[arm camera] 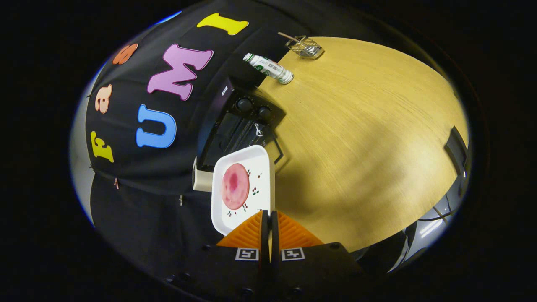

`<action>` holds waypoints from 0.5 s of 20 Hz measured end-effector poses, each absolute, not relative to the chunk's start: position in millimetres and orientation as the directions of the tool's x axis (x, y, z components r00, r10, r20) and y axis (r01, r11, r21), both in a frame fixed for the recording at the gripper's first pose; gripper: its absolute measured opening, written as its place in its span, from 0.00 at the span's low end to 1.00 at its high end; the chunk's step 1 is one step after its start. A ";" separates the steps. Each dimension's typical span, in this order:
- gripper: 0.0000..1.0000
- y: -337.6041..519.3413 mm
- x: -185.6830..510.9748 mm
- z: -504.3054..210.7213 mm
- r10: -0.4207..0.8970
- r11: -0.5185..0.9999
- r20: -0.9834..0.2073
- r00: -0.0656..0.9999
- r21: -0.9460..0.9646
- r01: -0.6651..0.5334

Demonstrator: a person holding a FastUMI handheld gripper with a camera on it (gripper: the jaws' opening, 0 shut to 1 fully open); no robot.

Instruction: Open the toaster oven, put the food inside, and close the toaster oven door.

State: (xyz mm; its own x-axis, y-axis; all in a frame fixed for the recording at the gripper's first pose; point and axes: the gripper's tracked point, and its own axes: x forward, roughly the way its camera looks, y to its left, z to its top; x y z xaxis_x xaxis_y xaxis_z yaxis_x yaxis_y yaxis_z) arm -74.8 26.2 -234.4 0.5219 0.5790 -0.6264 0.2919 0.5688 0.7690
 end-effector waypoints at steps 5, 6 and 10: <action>0.05 67.5 -29.1 -253.8 0.571 0.589 -0.648 0.505 0.751 0.298; 0.05 74.5 -19.7 -261.6 0.563 0.594 -0.659 0.499 0.742 0.311; 0.05 101.3 22.3 -290.6 0.539 0.579 -0.669 0.511 0.736 0.352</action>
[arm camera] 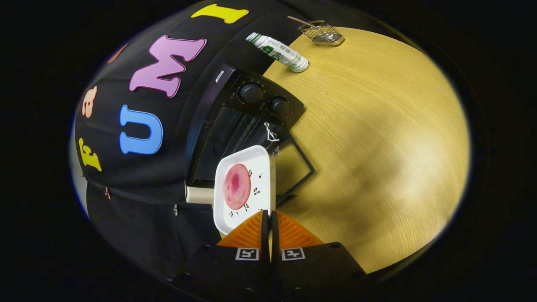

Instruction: Open the toaster oven, put the food inside, and close the toaster oven door.

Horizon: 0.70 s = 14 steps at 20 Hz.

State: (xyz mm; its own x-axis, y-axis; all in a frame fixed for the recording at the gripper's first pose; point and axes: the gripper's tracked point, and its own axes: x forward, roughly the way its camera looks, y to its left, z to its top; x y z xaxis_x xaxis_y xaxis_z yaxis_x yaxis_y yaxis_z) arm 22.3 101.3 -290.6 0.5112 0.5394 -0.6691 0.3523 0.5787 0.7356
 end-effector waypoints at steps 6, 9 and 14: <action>0.05 148.4 86.4 -305.4 0.519 0.509 -0.638 0.569 0.765 0.394; 0.05 163.8 115.3 -314.6 0.473 0.484 -0.633 0.613 0.768 0.420; 0.05 167.4 156.0 -324.7 0.334 0.436 -0.625 0.705 0.766 0.473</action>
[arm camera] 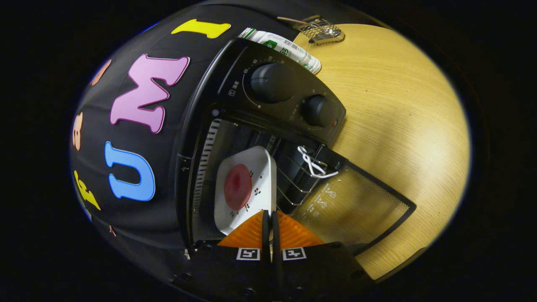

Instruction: Open the toaster oven, put the food inside, and close the toaster oven door.

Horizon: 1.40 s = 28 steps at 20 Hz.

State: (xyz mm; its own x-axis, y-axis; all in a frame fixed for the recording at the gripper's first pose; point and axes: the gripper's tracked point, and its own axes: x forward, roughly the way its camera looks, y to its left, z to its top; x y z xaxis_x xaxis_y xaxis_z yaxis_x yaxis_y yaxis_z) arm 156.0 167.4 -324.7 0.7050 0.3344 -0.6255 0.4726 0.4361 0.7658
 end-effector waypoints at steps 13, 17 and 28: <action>0.50 190.5 172.8 -302.2 0.375 0.350 -0.542 0.752 0.834 0.427; 0.98 189.1 133.8 -283.2 0.405 0.397 -0.547 0.733 0.827 0.398; 0.98 156.8 60.3 -239.7 0.388 0.715 -0.551 0.738 0.686 0.136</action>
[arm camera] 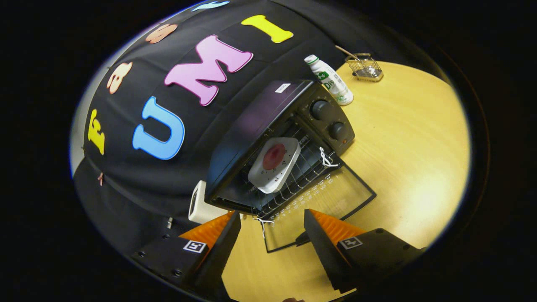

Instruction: Open the toaster oven, put the food inside, and close the toaster oven door.

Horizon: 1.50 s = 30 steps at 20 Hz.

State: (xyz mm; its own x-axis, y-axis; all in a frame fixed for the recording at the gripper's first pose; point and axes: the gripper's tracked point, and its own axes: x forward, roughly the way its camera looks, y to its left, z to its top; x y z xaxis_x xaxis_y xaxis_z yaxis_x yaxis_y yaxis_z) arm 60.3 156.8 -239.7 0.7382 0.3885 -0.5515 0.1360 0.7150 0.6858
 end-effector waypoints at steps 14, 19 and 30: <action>0.99 150.8 -5.0 -318.8 0.229 0.960 -0.721 0.654 0.056 -0.274; 1.00 156.8 -13.4 -363.3 0.165 0.962 -0.788 0.594 -0.003 -0.271; 0.99 178.4 10.7 -395.4 0.137 0.981 -0.836 0.532 0.038 -0.193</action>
